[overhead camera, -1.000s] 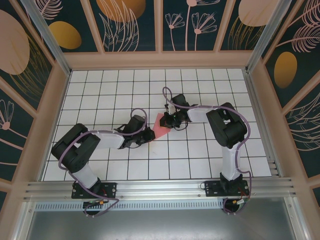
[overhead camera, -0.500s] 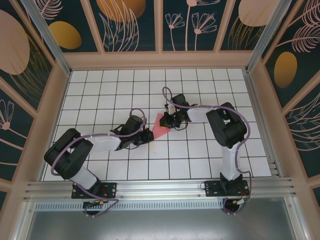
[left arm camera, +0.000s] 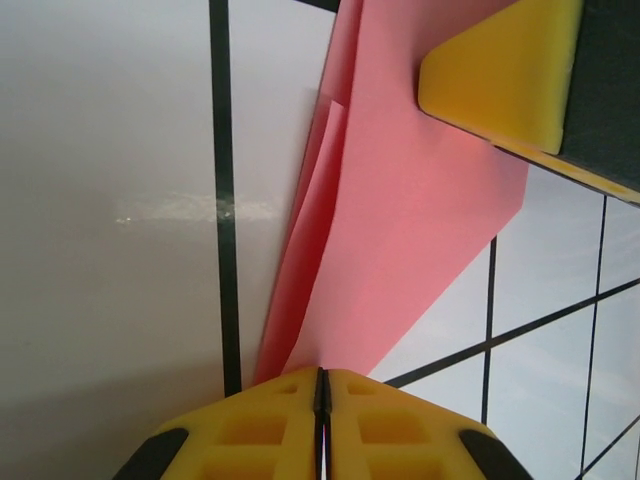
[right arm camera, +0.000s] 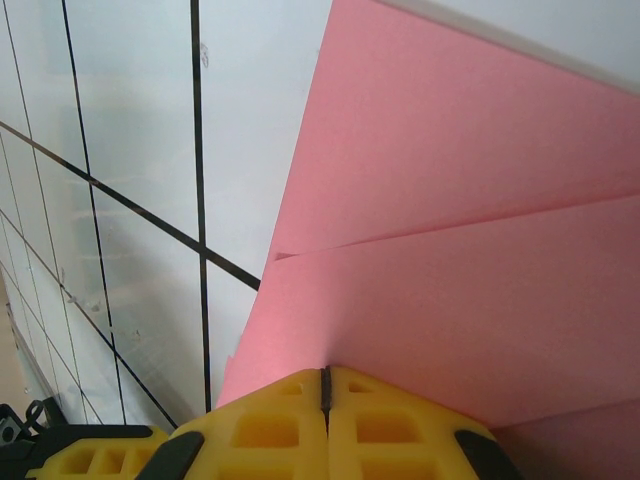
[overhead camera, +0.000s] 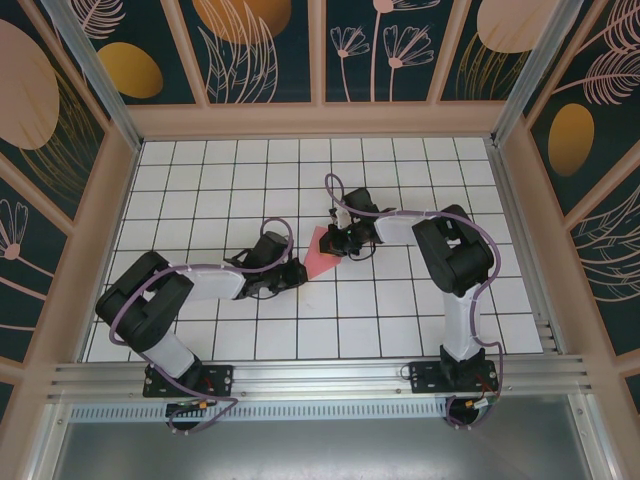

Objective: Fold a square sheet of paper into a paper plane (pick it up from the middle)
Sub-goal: Fourth fold the wing at the center of the table.

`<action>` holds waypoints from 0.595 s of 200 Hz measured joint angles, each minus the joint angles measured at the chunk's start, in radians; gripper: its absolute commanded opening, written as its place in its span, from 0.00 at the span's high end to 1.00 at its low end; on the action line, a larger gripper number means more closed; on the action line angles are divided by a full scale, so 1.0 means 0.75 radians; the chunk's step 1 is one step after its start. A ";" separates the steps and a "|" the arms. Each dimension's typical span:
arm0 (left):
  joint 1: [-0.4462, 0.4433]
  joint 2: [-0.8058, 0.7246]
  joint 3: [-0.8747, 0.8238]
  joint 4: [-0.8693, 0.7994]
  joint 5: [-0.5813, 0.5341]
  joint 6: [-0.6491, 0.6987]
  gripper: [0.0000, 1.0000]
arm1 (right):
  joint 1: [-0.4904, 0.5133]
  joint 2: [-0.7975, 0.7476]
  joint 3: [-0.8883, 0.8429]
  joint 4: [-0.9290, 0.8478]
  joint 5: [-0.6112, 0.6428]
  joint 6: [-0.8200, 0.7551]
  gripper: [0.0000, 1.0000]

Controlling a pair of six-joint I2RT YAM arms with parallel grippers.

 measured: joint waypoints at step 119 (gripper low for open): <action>0.000 -0.062 -0.095 0.041 -0.002 -0.017 0.89 | -0.004 0.009 0.011 -0.013 -0.016 -0.004 0.92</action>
